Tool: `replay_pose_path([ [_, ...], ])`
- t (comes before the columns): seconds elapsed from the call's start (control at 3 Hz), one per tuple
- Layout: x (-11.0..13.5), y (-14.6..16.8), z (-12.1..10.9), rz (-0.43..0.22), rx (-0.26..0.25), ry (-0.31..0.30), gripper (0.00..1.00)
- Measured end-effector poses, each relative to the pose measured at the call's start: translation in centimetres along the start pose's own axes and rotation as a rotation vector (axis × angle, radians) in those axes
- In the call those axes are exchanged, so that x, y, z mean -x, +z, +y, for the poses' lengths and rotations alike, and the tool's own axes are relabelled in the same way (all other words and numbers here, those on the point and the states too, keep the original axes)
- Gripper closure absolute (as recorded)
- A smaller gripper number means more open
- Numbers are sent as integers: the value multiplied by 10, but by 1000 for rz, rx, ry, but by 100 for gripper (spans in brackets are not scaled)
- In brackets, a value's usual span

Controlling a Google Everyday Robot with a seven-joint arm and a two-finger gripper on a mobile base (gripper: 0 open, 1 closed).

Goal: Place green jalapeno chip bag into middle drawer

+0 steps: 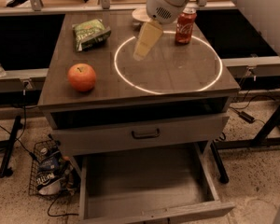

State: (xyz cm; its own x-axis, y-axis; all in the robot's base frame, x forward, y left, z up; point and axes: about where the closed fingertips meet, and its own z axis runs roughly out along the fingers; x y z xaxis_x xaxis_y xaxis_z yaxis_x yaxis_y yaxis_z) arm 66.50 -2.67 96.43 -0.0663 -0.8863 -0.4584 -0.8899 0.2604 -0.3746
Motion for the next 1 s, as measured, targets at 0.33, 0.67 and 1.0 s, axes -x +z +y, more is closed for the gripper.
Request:
replay_pose_path([
  [0.33, 22, 40, -18, -115, -10, 45, 0],
  [0.67, 55, 90, -40, -232, 4, 64, 0],
  [1.0, 96, 138, -63, -324, 20, 84, 0],
])
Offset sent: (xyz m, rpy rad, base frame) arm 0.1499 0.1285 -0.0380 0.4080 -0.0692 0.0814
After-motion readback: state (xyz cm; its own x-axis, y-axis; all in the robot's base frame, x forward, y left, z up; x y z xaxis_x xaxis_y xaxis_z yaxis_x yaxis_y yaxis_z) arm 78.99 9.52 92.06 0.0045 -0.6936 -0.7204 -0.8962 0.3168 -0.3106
